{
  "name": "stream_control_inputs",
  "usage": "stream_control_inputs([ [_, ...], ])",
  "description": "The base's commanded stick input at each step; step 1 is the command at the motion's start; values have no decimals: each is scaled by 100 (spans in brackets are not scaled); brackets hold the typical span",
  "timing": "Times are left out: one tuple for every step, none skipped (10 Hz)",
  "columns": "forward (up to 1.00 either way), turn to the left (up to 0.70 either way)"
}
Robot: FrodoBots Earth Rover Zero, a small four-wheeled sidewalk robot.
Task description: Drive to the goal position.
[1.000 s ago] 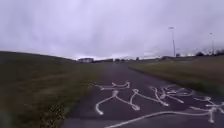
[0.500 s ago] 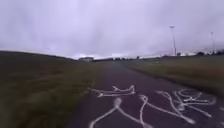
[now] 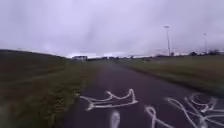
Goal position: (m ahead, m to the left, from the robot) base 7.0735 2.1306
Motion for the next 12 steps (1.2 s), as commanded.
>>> stream_control_inputs([
  [100,0],
  [100,0],
  [100,0],
  [100,0],
  [100,0],
  [100,0],
  [100,0],
  [100,0],
  [100,0],
  [100,0],
  [100,0],
  [100,0],
])
